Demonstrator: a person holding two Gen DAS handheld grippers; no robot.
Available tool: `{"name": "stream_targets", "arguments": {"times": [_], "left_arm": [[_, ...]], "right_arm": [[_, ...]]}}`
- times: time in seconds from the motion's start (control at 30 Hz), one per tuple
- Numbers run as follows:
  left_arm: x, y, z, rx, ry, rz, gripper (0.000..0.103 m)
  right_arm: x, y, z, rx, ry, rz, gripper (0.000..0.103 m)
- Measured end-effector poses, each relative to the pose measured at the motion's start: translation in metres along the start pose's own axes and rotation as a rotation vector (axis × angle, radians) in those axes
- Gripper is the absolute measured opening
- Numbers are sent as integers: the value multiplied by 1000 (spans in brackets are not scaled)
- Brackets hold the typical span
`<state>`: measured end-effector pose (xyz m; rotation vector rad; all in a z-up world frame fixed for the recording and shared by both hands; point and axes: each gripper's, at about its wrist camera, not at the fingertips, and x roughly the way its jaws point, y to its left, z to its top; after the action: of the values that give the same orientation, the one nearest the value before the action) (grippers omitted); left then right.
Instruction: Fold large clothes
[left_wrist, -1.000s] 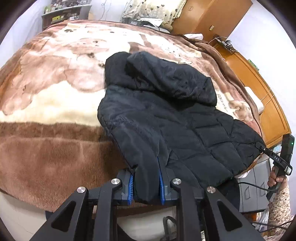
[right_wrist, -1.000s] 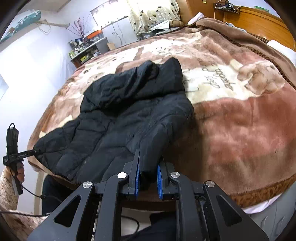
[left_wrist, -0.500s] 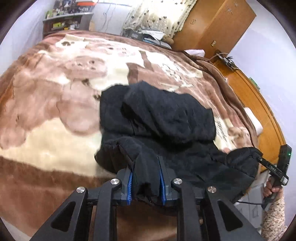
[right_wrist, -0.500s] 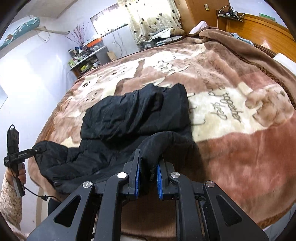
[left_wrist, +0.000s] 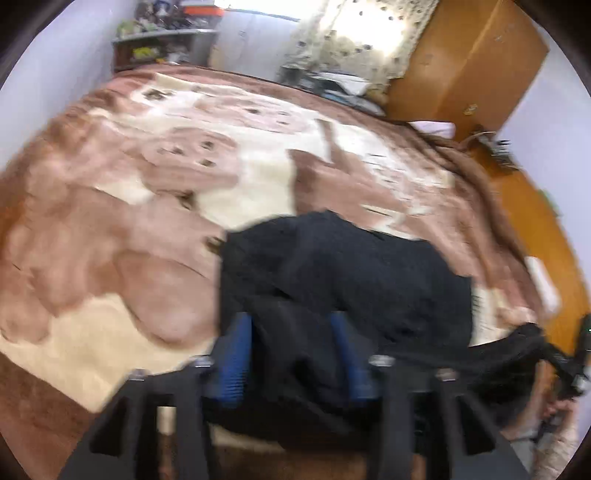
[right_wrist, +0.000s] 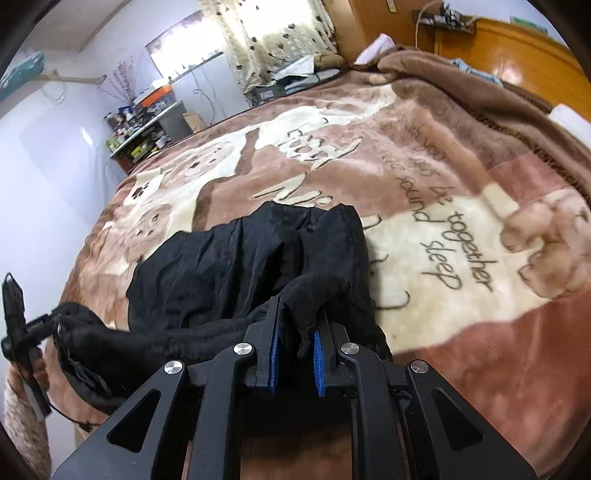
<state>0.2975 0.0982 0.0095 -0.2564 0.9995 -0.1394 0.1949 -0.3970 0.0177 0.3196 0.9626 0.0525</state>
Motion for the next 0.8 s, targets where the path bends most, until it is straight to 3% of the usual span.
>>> {"name": "stream_targets", "arguments": {"times": [0.03,0.17,0.23,0.27,0.33,0.4,0.5,0.57,0.7,0.8], "left_arm": [[4,1,4,-6,-4,23,69],[7,19,11,-77,-47,-32,74],[-1,30,6,-108,-89,-37,85],[-7,38,1,-122,-113,-23,86],[-18,54,-10,-139,-149,-17,86],[-27,70,-23,-149,-154,-22,86],[-28,89,-46,-130,-83,23,86],[-29,98,-62,-108,-45,0,86],[-36,97,-91,-10,-24,-30,86],[-43,86,-108,94,-36,-99,89]], "right_arm": [[4,0,2,1,-1,-18,20],[14,3,15,-8,-28,-30,35],[-1,3,17,-41,-137,-58,67],[-6,1,18,-42,-169,-53,71],[-21,-9,17,-17,-213,-37,72],[-25,-11,11,-72,-197,-61,72],[-24,-10,-21,-259,-117,-75,72],[-21,-12,-38,-313,-68,-50,72],[-10,-15,-49,-340,-18,-29,72],[2,-7,-39,-350,3,37,72]]}}
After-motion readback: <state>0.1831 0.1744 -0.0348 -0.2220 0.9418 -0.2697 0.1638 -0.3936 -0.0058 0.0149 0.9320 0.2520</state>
